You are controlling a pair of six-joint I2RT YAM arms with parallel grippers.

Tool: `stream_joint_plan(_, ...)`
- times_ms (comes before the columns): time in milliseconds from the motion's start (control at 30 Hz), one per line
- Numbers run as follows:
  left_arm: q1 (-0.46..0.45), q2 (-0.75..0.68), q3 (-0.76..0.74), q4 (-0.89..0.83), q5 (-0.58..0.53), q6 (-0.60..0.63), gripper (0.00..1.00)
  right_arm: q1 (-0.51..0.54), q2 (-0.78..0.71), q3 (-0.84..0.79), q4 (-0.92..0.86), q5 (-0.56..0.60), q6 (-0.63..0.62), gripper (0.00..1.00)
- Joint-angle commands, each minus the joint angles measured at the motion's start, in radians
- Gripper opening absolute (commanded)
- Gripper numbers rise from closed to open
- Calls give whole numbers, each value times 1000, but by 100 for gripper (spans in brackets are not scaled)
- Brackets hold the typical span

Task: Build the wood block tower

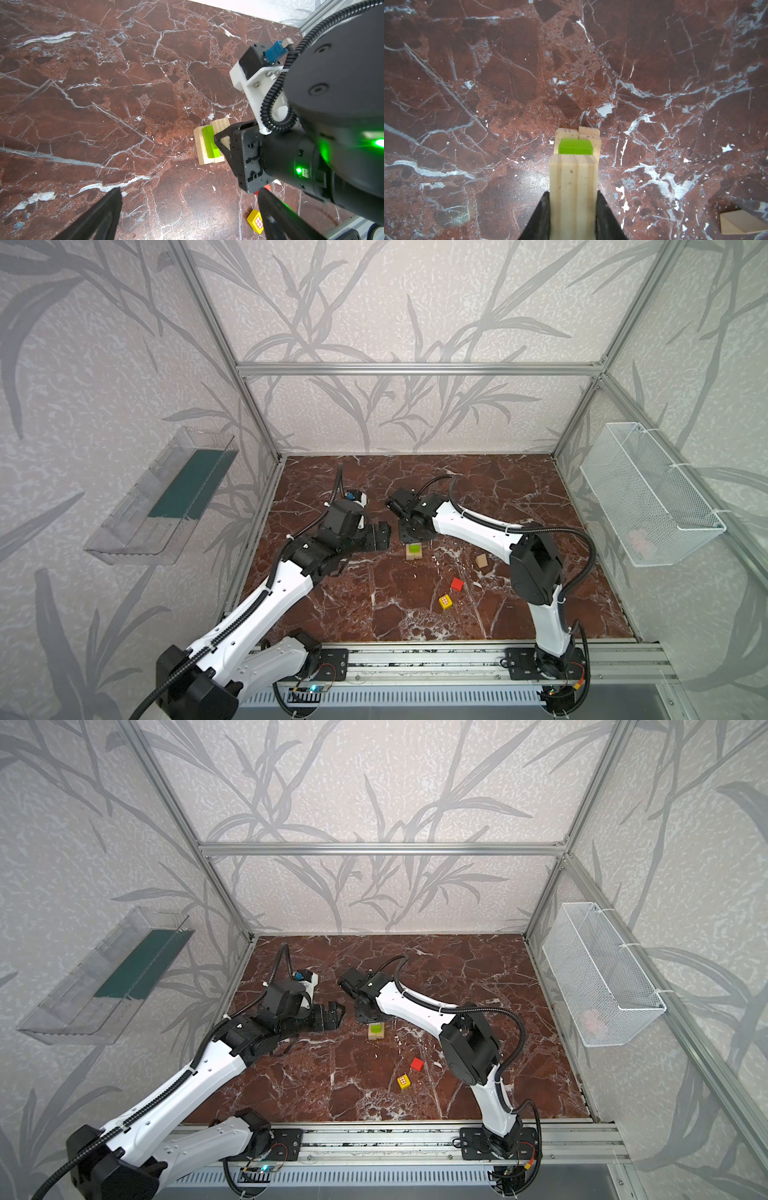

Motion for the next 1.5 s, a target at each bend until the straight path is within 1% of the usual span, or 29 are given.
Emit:
stream_joint_plan(0,8,-15,-10,6,-12,-6,100,6,20,26,-20,20,17,23)
stream_joint_plan(533,14,-20,-15,5,-20,-9,100,4,52,42,-25,29,14,24)
stream_joint_plan(1033,17,-20,-16,6,-21,-10,99,4,48,13,-20,19,15,27)
stream_joint_plan(1467,19,-16,-17,6,-23,-12,99,4,44,0,-8,13,17,36)
